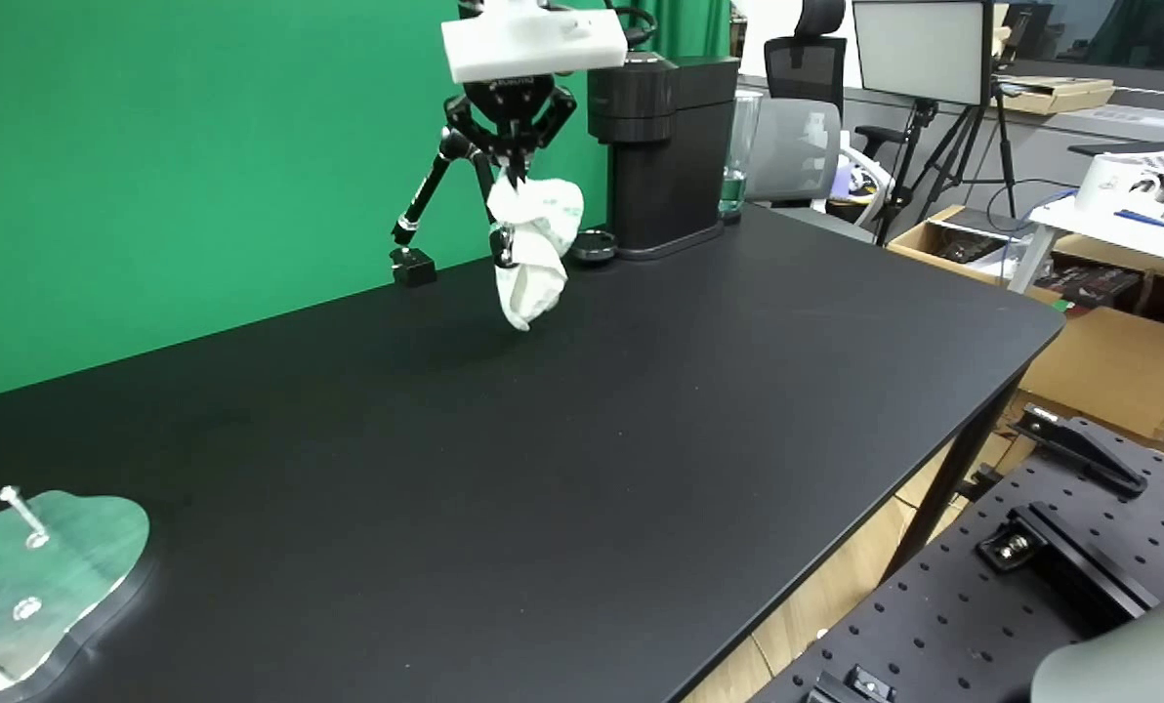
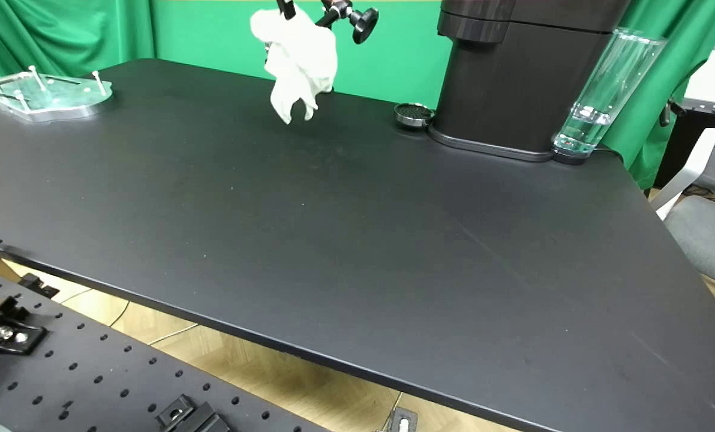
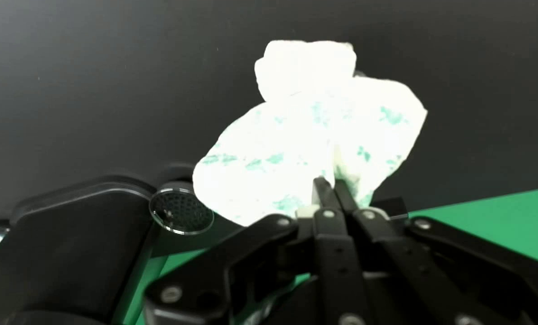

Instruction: Hang the cloth on the object

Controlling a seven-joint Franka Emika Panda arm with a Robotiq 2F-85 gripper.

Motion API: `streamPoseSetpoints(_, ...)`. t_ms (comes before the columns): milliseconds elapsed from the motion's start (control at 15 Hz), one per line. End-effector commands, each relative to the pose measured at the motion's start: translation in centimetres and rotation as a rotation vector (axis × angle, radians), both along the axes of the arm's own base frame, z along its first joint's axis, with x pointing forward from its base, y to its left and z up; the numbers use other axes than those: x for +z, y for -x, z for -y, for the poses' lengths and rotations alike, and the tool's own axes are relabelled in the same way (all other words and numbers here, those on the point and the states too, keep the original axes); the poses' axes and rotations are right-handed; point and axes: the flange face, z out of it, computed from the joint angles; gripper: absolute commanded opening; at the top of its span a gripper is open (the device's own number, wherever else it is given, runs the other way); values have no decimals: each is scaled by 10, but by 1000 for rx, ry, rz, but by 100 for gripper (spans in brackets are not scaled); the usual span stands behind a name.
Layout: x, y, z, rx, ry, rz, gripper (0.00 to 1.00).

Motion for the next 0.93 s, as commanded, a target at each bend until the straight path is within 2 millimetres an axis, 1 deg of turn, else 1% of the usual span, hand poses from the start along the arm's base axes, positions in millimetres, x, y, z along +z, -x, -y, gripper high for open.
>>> streamPoseSetpoints(0,41,-17,-14,-26,12,73,1)
streamPoseSetpoints(133,50,-22,-23,-21,12,88,1)
streamPoseSetpoints(333,54,-22,-32,-15,9,82,1)
streamPoseSetpoints(600,42,-17,-41,-7,9,33,1)
streamPoseSetpoints(867,21,-12,-49,1,18,-29,1)
